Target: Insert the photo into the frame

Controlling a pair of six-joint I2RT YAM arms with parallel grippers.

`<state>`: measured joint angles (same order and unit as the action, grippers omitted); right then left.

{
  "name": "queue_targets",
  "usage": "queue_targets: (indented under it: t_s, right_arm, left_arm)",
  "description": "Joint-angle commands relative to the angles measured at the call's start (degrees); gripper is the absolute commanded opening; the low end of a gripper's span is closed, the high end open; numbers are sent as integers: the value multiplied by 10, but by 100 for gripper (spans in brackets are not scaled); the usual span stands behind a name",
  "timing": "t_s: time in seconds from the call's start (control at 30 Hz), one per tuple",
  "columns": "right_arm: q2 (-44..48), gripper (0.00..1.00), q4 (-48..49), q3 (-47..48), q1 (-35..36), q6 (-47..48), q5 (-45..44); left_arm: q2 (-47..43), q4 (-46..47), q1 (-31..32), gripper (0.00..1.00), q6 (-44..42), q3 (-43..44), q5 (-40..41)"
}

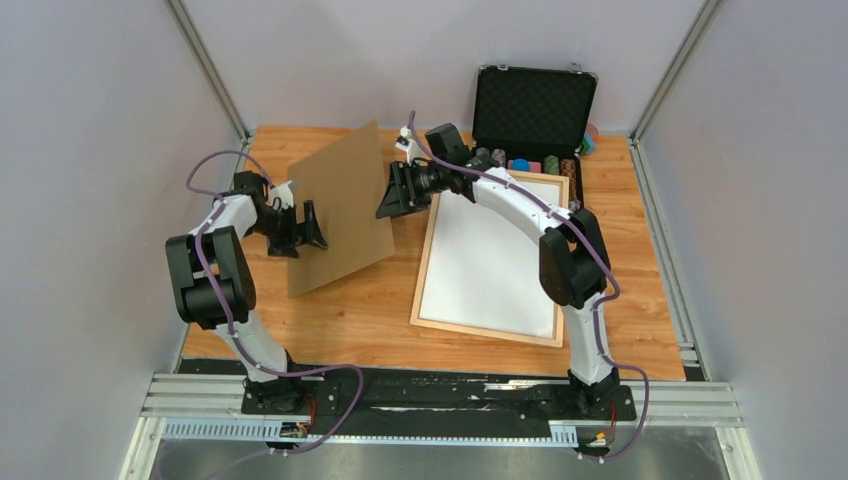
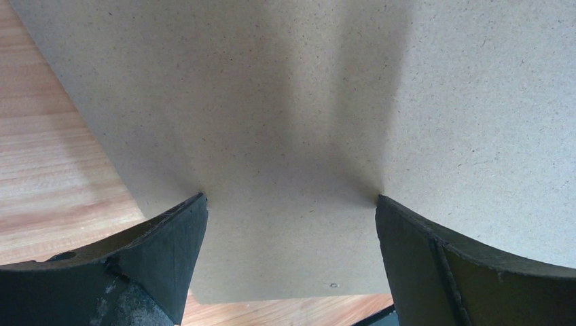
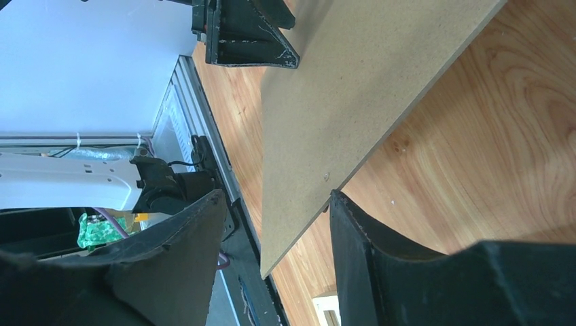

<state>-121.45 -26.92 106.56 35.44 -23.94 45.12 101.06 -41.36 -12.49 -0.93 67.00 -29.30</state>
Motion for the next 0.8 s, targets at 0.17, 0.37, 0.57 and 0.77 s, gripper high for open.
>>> queue_targets:
  t_s: [0.17, 0.37, 0.57, 0.77]
  right_arm:
    - [48, 55, 60, 41, 43, -30, 71]
    - [60, 55, 74, 43, 58, -44, 89]
    - [57, 55, 82, 60, 63, -51, 104]
    - [31, 56, 82, 95, 68, -58, 113]
  left_arm:
    - [-7, -16, 19, 100, -12, -6, -103]
    - [-27, -28, 19, 100, -19, 1, -123]
    - [-46, -47, 19, 100, -24, 7, -142]
    - [-77, -68, 19, 100, -27, 16, -155]
